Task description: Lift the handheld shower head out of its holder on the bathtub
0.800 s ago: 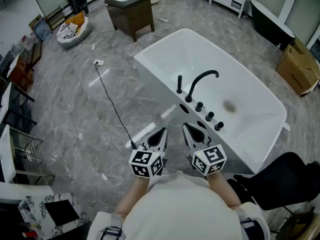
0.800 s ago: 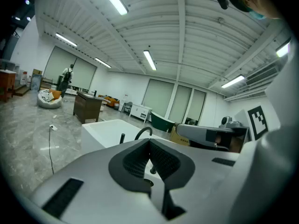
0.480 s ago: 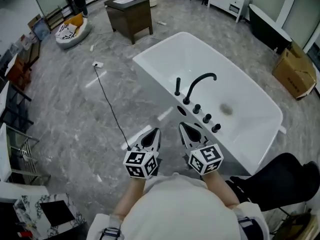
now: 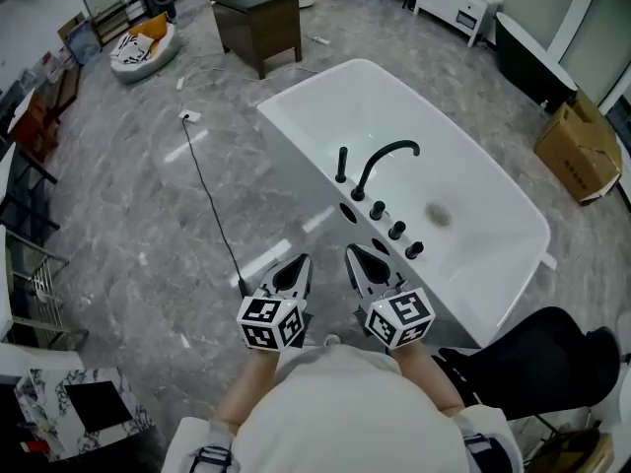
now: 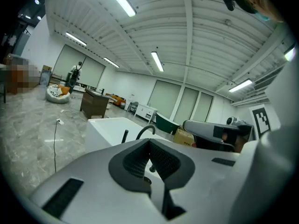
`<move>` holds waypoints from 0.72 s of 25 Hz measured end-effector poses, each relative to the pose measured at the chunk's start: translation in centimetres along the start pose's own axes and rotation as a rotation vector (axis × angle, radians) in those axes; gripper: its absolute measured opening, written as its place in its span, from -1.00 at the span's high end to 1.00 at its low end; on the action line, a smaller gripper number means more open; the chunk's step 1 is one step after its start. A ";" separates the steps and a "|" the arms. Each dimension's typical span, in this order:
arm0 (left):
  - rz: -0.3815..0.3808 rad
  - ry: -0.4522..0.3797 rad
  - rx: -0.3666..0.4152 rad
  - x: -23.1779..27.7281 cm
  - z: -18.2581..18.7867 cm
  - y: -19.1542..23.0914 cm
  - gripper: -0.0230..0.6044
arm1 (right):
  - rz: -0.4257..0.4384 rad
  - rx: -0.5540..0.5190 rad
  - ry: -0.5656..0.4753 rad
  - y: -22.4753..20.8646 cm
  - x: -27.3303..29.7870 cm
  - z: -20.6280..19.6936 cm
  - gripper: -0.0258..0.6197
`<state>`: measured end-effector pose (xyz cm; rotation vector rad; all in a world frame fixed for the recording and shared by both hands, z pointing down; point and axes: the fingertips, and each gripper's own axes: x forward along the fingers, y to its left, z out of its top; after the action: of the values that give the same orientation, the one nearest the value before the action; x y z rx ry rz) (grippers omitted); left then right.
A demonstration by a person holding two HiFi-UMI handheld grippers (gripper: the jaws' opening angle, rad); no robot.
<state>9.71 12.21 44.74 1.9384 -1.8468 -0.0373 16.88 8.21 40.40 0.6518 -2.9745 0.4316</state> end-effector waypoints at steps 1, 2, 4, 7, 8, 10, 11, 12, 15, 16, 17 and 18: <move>-0.002 0.003 -0.002 0.1 -0.1 -0.3 0.86 | 0.004 0.000 0.007 -0.1 -0.2 -0.2 0.86; -0.005 0.005 -0.005 0.2 -0.2 -0.7 0.86 | 0.009 0.003 0.013 -0.2 -0.5 -0.4 0.86; -0.009 0.007 -0.011 0.4 -0.4 -1.3 0.86 | 0.016 0.015 0.026 -0.5 -1.0 -0.9 0.86; -0.001 0.017 -0.019 0.8 -0.7 -1.5 0.86 | 0.015 0.031 0.037 -1.0 -1.1 -1.5 0.86; 0.001 0.023 -0.019 0.9 -0.8 -1.4 0.86 | 0.015 0.038 0.039 -1.1 -1.0 -1.7 0.86; 0.002 0.031 -0.016 1.1 -0.9 -1.1 0.86 | 0.015 0.046 0.045 -1.2 -0.7 -2.0 0.86; 0.002 0.032 -0.015 1.3 -0.8 -0.8 0.86 | 0.013 0.048 0.049 -1.3 -0.4 -2.1 0.86; 0.001 0.032 -0.015 1.4 -0.7 -0.5 0.86 | 0.009 0.050 0.050 -1.5 -0.1 -2.2 0.86; -0.008 0.032 -0.012 2.3 0.0 0.5 0.86 | -0.012 0.059 0.045 -2.2 1.1 -2.0 0.86; -0.012 0.031 -0.011 2.6 0.2 0.9 0.86 | -0.019 0.060 0.043 -2.4 1.6 -1.9 0.86; -0.016 0.030 -0.010 3.1 0.4 1.3 0.86 | -0.026 0.061 0.043 -2.7 2.1 -1.9 0.86; -0.019 0.030 -0.011 3.5 0.7 1.7 0.86 | -0.032 0.062 0.045 -3.0 2.7 -1.9 0.86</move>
<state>8.19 8.69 45.72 1.9388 -1.8052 -0.0237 15.71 5.10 43.35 0.6847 -2.9148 0.5303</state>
